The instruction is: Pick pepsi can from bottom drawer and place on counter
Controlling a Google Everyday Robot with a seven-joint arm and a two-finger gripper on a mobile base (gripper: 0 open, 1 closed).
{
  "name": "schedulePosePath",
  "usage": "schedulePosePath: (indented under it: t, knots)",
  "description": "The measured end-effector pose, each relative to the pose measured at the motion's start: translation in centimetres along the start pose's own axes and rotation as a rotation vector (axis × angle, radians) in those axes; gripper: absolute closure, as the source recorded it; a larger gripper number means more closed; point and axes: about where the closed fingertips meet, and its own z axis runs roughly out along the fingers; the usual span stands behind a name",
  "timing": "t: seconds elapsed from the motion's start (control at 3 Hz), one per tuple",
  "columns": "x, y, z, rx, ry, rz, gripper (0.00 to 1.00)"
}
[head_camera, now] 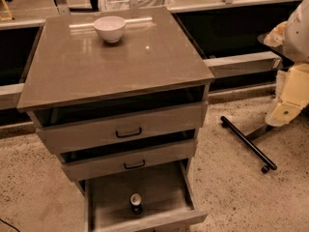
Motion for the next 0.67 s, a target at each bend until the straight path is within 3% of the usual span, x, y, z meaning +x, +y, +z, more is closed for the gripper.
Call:
schedulePosePath:
  t: [0.33,0.67]
  knots:
    - [0.0,0.0,0.0,0.0,0.0,0.0,0.0]
    - [0.3,-0.3,2.4,-0.042,-0.057,0.018,0.0]
